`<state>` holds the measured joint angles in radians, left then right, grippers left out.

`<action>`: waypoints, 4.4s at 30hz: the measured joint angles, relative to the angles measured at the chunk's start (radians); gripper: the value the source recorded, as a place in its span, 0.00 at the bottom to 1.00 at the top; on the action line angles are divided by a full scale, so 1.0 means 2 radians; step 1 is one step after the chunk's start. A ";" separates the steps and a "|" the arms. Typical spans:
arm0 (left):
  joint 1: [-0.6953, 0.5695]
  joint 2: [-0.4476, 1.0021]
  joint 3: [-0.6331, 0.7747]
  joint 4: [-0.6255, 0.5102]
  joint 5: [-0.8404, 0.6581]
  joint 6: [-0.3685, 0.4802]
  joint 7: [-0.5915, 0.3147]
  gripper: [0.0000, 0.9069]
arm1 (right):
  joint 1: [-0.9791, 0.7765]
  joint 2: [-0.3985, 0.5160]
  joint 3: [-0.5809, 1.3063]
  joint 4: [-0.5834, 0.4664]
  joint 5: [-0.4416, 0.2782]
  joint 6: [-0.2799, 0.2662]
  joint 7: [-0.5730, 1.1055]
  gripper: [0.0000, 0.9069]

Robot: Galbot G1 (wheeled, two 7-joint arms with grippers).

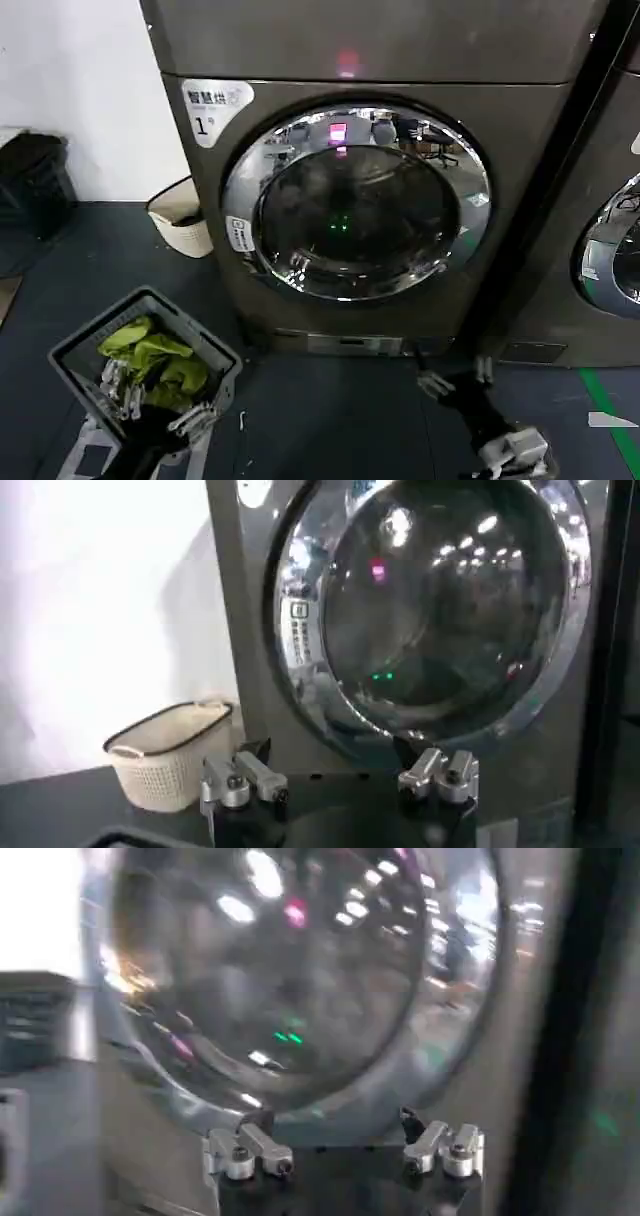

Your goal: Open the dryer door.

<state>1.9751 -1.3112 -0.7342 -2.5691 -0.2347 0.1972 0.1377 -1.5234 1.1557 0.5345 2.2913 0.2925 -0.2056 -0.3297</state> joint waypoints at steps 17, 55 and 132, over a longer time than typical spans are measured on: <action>-0.001 -0.007 -0.005 0.000 0.005 -0.010 0.003 1.00 | 0.252 -0.061 -0.158 -0.129 0.074 -0.001 -0.035 1.00; -0.005 -0.017 -0.009 0.012 0.018 -0.023 0.002 1.00 | 0.498 0.060 -0.329 -0.364 0.038 0.028 -0.068 1.00; -0.417 0.273 0.115 0.320 -0.221 0.009 0.185 1.00 | 0.161 -0.016 0.066 -0.152 0.064 0.056 -0.566 1.00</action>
<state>1.1417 -0.7660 -0.5036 -1.9287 -0.6766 0.2150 0.5071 -1.2019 1.1236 0.6660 1.9867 0.4211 -0.0937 -1.4622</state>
